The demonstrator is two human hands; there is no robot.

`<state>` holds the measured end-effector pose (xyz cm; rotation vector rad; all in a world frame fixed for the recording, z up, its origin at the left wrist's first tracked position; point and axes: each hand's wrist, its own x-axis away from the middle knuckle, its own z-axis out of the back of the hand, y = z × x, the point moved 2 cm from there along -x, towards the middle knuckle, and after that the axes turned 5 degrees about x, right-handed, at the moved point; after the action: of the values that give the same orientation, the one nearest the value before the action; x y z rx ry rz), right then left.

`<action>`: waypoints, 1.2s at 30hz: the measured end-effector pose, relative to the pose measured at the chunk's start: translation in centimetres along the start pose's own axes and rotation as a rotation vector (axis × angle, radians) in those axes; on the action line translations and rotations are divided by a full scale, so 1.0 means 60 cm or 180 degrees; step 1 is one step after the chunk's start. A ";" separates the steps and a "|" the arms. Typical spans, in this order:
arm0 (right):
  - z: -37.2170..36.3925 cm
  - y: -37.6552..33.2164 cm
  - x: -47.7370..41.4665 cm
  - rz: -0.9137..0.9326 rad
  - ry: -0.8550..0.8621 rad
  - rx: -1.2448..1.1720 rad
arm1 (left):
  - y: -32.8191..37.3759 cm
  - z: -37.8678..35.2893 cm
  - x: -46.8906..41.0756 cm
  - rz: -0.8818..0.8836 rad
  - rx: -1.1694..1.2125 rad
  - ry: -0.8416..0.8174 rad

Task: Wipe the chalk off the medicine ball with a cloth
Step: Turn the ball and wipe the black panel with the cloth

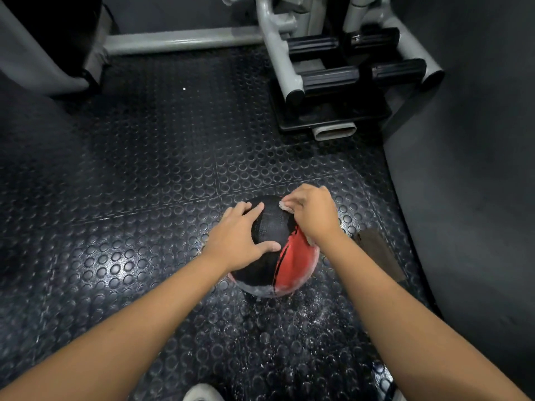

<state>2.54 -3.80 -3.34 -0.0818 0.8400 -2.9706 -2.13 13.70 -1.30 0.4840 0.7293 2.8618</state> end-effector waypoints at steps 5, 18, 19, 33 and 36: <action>0.012 -0.025 0.092 0.0248 -0.0013 -0.0363 | -0.006 -0.001 -0.002 0.0037 0.0111 0.0034; 0.012 -0.029 0.102 -0.0060 -0.0014 -0.0524 | -0.031 0.005 0.004 0.0137 0.0651 0.0138; 0.009 -0.027 0.120 -0.0022 0.0076 -0.0514 | -0.034 0.006 0.006 0.0135 0.0693 0.0132; -0.008 -0.005 0.137 -0.0488 0.0688 -0.1221 | -0.020 0.006 -0.003 0.0135 0.0533 0.0206; -0.015 0.018 0.109 -0.0593 0.0744 -0.0836 | -0.010 0.003 -0.001 0.0095 0.0430 0.0177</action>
<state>-4.02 -4.70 -4.44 0.1912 1.3168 -3.0607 -1.96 14.27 -1.45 0.4376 0.9372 2.8767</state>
